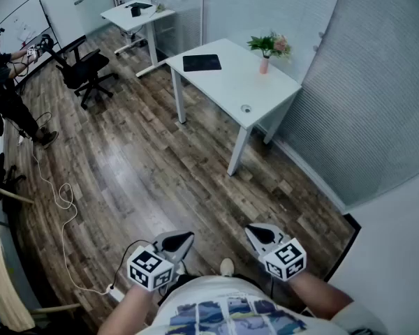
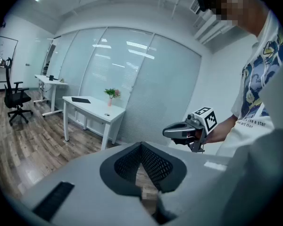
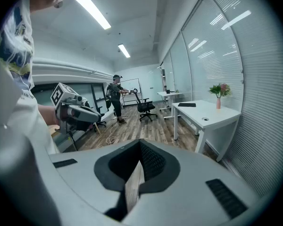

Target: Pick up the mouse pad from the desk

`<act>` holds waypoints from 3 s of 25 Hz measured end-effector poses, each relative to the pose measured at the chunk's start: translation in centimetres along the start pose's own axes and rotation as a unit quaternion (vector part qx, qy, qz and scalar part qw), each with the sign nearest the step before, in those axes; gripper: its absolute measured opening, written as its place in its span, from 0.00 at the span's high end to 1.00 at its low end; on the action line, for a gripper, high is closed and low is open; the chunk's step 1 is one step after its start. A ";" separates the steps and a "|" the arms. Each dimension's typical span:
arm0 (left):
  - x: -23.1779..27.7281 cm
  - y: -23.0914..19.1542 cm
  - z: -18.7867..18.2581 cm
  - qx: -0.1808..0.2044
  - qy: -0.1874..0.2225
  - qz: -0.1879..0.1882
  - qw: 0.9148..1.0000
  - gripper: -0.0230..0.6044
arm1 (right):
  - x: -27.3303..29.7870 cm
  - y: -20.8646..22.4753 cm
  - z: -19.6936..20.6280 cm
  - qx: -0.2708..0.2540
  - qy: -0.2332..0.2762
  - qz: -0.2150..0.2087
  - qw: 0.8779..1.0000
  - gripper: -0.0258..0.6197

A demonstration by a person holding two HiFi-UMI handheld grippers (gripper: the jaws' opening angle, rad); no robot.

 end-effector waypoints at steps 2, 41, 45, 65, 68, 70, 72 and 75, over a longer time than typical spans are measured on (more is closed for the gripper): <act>1.5 1.4 -0.4 -0.002 0.001 -0.003 1.000 0.96 | -1.6 1.6 -0.1 -0.001 -0.001 0.006 1.000 0.96; 9.3 -18.1 -10.3 -0.008 0.018 -0.001 1.000 0.96 | 16.7 19.1 -13.3 -0.017 0.005 0.049 0.999 0.75; 9.0 -21.3 -10.8 -0.002 0.015 0.003 1.000 0.96 | 19.4 19.5 -16.0 -0.019 0.013 0.059 0.998 0.76; 19.5 -27.6 -20.2 -0.005 0.022 -0.030 0.999 0.96 | 26.0 33.1 -23.4 -0.036 0.034 0.022 0.999 0.77; 21.8 -28.4 -22.1 -0.006 0.026 -0.038 0.999 0.96 | 27.3 35.9 -24.4 -0.038 0.039 0.010 0.998 0.77; 23.2 -29.0 -23.1 -0.009 0.027 -0.045 0.999 0.96 | 28.2 37.5 -25.1 -0.039 0.036 0.004 0.999 0.77; 24.4 -29.6 -24.0 -0.011 0.029 -0.052 0.998 0.96 | 29.0 39.2 -25.5 -0.041 0.036 -0.004 0.999 0.77; 26.0 -30.3 -25.2 -0.012 0.030 -0.063 0.997 0.96 | 30.0 41.5 -25.7 -0.038 0.031 -0.013 0.999 0.77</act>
Point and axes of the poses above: the fingertips, and each gripper's own axes: x forward along the fingers, y to its right, z out of its underside, the point moved 4 cm from there along -x, backward along the fingers, and after that the axes turned 3 degrees about -y, right-handed, at the moved point
